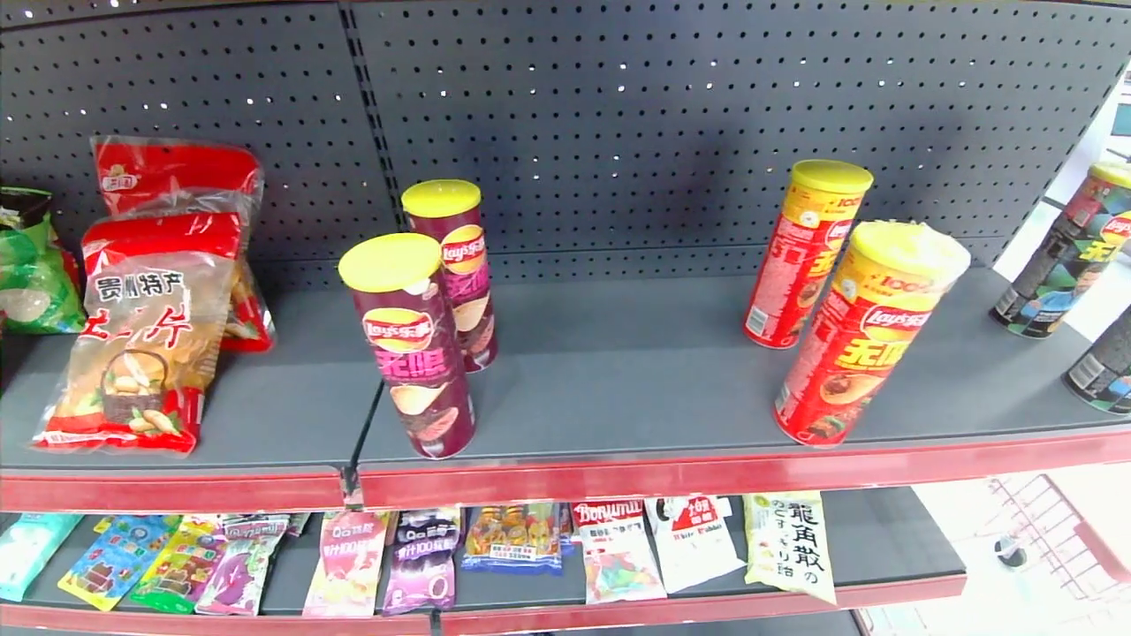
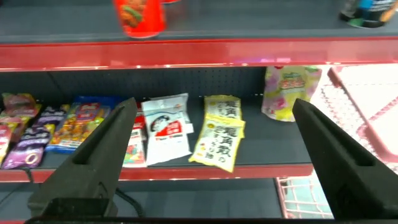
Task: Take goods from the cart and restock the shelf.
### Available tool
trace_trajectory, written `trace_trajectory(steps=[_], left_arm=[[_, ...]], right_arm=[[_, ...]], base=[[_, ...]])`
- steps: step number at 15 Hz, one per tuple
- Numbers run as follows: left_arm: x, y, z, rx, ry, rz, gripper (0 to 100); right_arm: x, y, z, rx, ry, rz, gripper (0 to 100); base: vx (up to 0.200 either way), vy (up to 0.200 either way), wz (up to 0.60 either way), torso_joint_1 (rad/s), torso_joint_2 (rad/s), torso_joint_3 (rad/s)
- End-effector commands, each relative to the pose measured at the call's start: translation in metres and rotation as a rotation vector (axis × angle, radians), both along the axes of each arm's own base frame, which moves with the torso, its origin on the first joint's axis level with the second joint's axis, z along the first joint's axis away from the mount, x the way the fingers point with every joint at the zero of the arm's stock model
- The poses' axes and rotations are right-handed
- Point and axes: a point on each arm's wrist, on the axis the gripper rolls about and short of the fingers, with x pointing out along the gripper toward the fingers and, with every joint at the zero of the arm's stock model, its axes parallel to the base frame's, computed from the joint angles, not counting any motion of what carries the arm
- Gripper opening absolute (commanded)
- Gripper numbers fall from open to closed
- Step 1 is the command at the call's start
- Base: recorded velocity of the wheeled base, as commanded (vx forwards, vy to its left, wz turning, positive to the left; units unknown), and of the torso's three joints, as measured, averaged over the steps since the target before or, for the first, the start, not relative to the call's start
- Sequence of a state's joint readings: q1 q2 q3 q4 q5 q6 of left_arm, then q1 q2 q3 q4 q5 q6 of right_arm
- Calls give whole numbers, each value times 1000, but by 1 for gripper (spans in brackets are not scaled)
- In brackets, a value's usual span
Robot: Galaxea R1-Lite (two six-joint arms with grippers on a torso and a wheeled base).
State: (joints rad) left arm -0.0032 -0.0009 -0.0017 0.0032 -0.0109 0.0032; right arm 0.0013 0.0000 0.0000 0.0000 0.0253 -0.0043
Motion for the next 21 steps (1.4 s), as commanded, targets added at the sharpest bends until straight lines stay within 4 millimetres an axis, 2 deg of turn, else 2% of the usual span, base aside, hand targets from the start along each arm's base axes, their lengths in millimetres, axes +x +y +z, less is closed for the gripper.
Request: trace_trajectory(steps=[1, 15, 21], left_arm=[[0, 0, 0, 0, 1, 0, 100], [0, 0, 0, 0, 1, 0, 100], [0, 0, 0, -2, 1, 0, 100]], right_arm=[[0, 0, 0, 0, 0, 1, 100], [0, 0, 0, 1, 0, 1, 100], [0, 0, 0, -2, 1, -4, 100]], base=[[0, -200, 0, -2, 2, 2], [0, -200, 0, 1, 0, 2], [0, 0, 0, 0, 0, 0]])
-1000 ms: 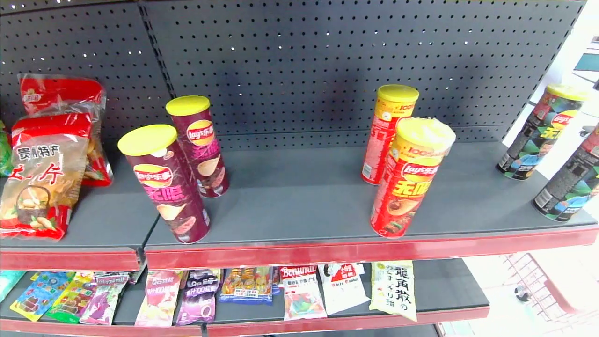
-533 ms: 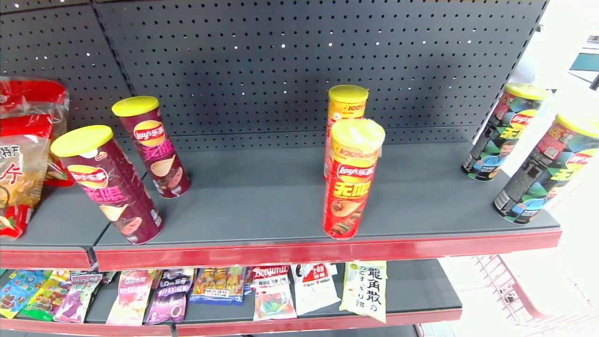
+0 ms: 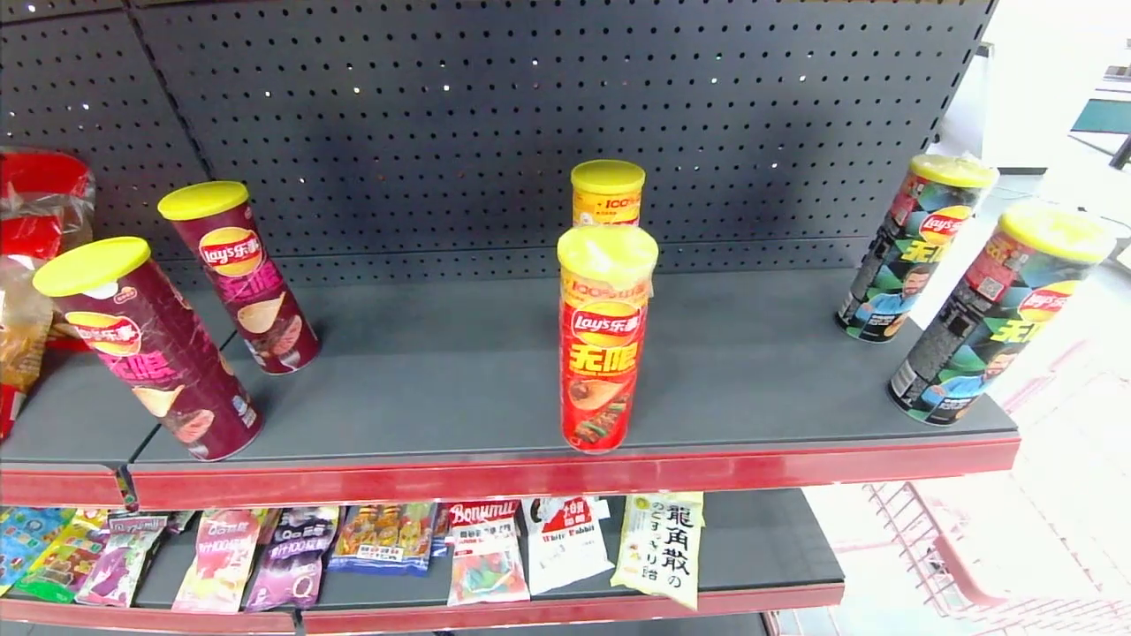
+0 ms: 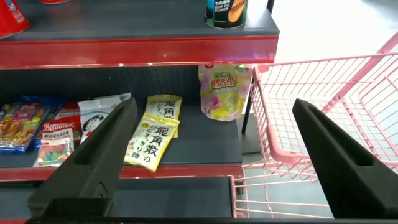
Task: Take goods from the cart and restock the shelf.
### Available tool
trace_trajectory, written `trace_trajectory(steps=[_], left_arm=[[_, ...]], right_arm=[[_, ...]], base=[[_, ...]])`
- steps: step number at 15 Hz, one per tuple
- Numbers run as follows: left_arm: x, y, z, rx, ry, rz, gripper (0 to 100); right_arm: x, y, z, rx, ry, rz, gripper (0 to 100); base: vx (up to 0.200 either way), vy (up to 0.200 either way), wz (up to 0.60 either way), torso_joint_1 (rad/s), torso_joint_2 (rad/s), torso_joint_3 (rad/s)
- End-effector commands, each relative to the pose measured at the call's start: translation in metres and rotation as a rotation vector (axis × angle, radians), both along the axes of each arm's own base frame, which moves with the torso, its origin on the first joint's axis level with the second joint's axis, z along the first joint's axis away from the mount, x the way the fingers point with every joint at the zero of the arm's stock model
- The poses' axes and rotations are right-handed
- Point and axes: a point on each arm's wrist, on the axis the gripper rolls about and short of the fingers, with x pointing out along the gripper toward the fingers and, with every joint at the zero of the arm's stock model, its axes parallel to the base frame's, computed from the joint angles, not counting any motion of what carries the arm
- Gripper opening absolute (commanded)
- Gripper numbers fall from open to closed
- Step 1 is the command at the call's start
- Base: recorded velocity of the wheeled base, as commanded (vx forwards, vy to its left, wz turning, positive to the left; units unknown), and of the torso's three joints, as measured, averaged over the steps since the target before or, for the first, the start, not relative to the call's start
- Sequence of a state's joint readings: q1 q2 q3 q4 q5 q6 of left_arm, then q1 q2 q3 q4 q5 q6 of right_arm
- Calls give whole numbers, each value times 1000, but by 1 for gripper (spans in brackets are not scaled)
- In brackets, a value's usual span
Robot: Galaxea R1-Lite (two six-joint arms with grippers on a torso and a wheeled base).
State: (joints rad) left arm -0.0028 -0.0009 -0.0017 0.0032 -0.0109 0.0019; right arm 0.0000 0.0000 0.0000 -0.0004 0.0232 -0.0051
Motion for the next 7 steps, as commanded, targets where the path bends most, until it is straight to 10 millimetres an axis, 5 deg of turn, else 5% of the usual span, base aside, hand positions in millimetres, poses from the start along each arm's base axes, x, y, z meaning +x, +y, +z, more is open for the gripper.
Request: trace_trajectory(steps=[1, 7], left_arm=[[0, 0, 0, 0, 1, 0, 100], [0, 0, 0, 0, 1, 0, 100]], right_arm=[[0, 0, 0, -1, 2, 0, 100], [0, 0, 0, 1, 2, -2, 100]], base=[[0, 0, 0, 0, 0, 0], [0, 0, 0, 0, 0, 0]])
